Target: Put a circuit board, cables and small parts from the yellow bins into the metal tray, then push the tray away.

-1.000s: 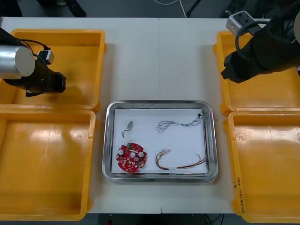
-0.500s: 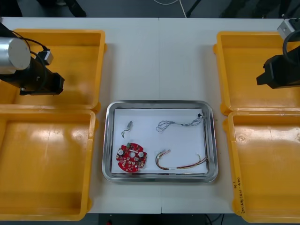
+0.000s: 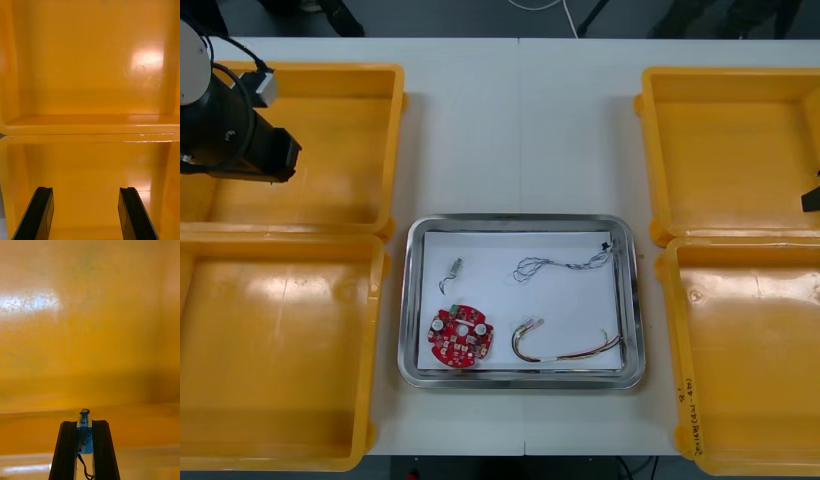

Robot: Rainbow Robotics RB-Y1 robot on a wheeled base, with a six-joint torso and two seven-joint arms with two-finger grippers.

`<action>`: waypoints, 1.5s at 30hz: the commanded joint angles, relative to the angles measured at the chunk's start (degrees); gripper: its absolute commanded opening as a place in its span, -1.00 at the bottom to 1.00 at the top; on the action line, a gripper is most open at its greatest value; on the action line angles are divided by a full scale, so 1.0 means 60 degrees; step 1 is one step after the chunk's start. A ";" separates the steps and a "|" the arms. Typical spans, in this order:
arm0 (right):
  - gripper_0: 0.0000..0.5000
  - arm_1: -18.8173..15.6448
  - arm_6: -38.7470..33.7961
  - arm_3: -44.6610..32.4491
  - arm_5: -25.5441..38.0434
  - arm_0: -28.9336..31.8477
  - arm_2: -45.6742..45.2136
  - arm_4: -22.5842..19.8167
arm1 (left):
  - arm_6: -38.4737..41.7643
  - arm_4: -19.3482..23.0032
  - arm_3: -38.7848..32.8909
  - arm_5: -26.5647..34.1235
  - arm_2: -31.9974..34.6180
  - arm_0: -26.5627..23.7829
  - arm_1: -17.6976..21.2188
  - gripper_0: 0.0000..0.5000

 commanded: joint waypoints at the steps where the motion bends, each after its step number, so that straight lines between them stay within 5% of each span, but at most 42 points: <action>1: 1.00 -0.0477 -0.0214 -0.0233 0.0037 0.0480 -0.0673 0.0032 | 0.1168 -0.0178 -0.1044 0.0704 0.0194 -0.0382 -0.0419 -0.99; 14: 1.00 -0.0477 -0.0082 -0.0248 -0.0425 0.1491 -0.1200 -0.0055 | 0.3512 -0.0881 -0.2333 0.1459 -0.1021 -0.0675 -0.1620 -1.00; 27: 1.00 -0.0462 0.0035 -0.0233 -0.0469 0.1520 -0.1449 -0.0319 | 0.5885 -0.0954 -0.2934 0.1459 -0.2926 -0.0675 -0.2089 -1.00; 45: 1.00 -0.0462 0.0211 -0.0248 -0.0601 0.1520 -0.1420 -0.0524 | 0.8492 -0.1335 -0.2934 -0.0189 -0.5533 -0.0675 -0.2411 -1.00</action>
